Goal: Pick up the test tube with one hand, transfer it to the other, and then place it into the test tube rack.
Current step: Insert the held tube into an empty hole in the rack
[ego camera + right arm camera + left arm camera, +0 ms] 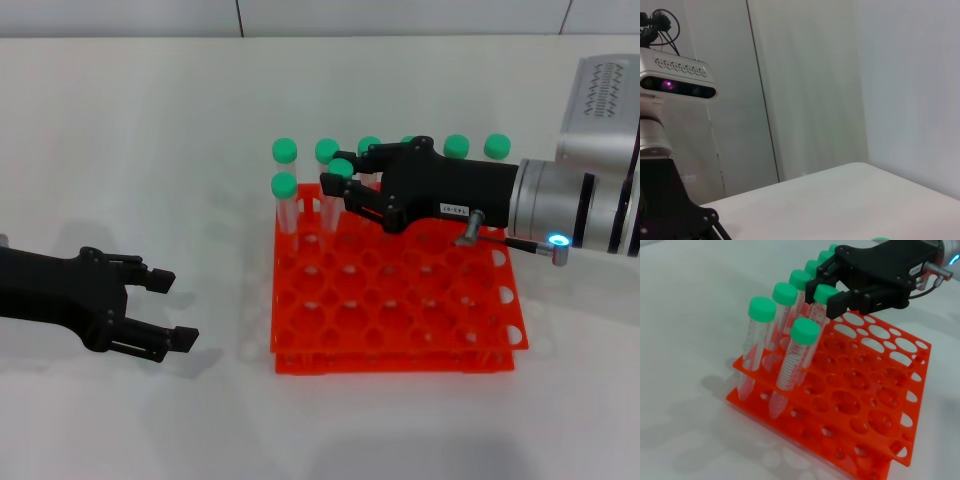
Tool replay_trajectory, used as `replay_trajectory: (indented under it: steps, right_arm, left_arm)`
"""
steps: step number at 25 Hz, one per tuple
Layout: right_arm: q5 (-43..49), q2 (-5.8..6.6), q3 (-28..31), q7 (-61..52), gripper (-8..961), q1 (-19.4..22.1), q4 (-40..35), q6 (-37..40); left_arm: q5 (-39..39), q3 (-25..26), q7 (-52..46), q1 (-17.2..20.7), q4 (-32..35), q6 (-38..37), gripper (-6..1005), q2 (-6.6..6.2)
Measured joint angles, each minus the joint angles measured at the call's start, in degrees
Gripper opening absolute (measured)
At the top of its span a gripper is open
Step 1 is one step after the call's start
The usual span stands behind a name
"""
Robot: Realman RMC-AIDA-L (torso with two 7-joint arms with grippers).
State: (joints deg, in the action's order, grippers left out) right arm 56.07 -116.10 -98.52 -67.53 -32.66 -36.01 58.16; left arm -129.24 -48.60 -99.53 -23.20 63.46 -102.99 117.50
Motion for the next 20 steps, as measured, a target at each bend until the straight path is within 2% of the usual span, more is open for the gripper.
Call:
replay_trajectory:
  steps: [20]
  right_arm:
    - [0.4,0.17,-0.4,-0.1,282,-0.8,0.1,0.9]
  left_arm:
    - [0.1,0.2,0.0,0.0,0.0,0.4,886,0.00]
